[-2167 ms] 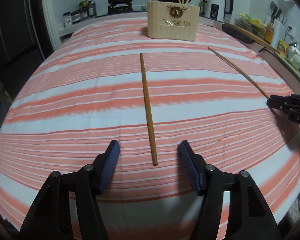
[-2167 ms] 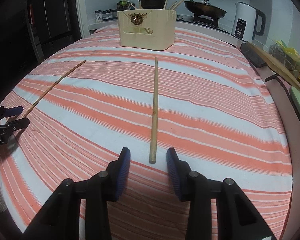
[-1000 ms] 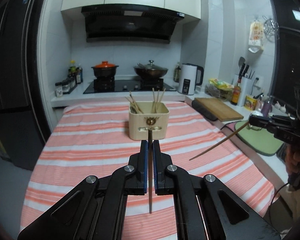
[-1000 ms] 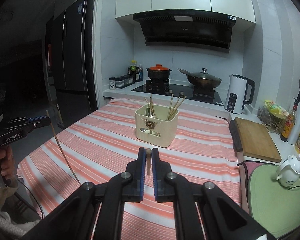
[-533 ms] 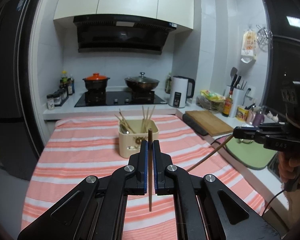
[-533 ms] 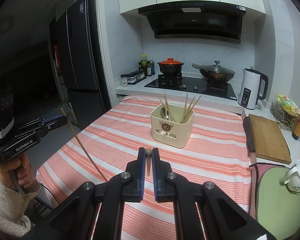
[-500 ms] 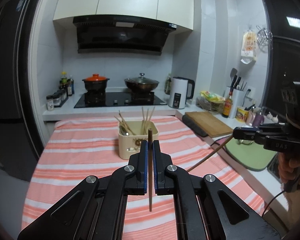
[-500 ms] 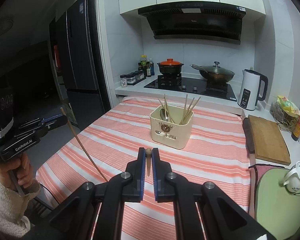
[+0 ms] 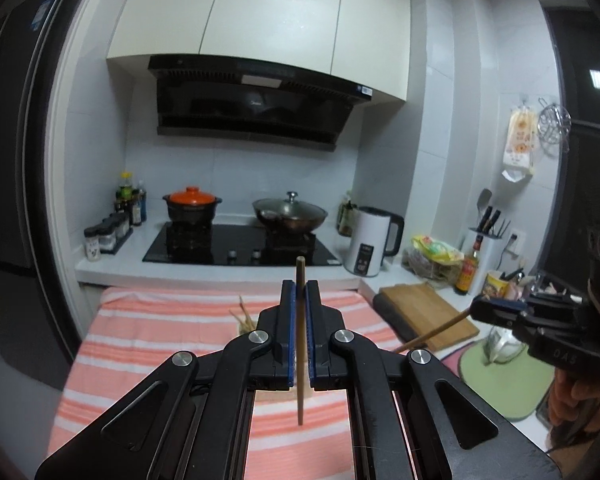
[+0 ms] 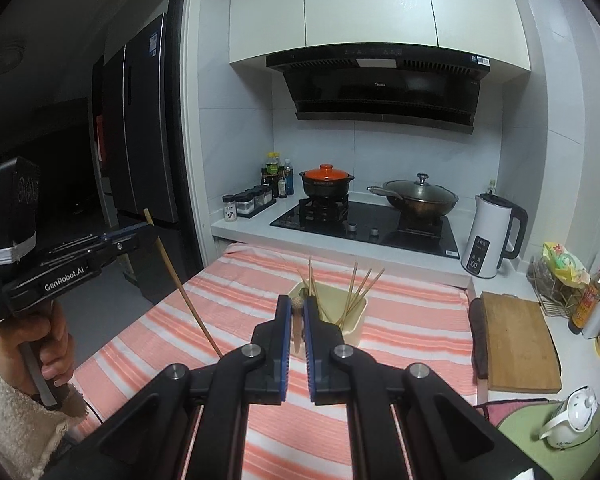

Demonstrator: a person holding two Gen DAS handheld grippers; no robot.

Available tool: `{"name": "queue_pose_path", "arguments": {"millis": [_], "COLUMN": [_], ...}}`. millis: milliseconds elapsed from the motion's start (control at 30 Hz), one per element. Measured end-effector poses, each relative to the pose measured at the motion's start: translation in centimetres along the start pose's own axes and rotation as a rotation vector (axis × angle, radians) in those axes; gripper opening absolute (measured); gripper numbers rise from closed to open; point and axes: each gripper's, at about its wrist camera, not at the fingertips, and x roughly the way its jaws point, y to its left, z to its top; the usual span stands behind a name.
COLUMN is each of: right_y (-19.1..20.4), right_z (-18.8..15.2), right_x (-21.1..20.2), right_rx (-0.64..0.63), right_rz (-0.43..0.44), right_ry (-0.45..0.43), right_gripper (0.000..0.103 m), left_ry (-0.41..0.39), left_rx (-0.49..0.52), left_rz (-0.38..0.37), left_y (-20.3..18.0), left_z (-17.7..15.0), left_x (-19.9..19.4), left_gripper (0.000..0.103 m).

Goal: Organize utensils
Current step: 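Lift both chopsticks and carry them over the holder box, then lower the chopsticks into the box and open both grippers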

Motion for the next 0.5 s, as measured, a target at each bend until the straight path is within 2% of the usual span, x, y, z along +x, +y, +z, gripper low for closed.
{"name": "queue_pose_path", "arguments": {"millis": [133,267,400,500], "right_y": [-0.9,-2.3,-4.1,-5.6], "right_z": [2.1,3.4,3.9,3.7], "right_x": [3.0,7.5,12.3,16.3], "right_rx": [-0.001,0.013,0.041,0.080], "right_rz": [-0.022,-0.044,-0.054,-0.025], "right_ry": [-0.010,0.039,0.101,0.182], "right_gripper": [0.006,0.006,0.006,0.006], "left_ry": [-0.041,-0.036,0.024,0.093], "left_rx": [-0.014,-0.037,-0.060,-0.091], "left_rz": [0.021,0.034,0.058,0.070], "left_y": [0.6,1.1,2.0,3.1], "left_z": [2.8,3.7,2.7,1.2], "left_x": [3.4,7.8,12.7,16.8], "left_gripper": [0.002,0.002,0.002,0.002]}}
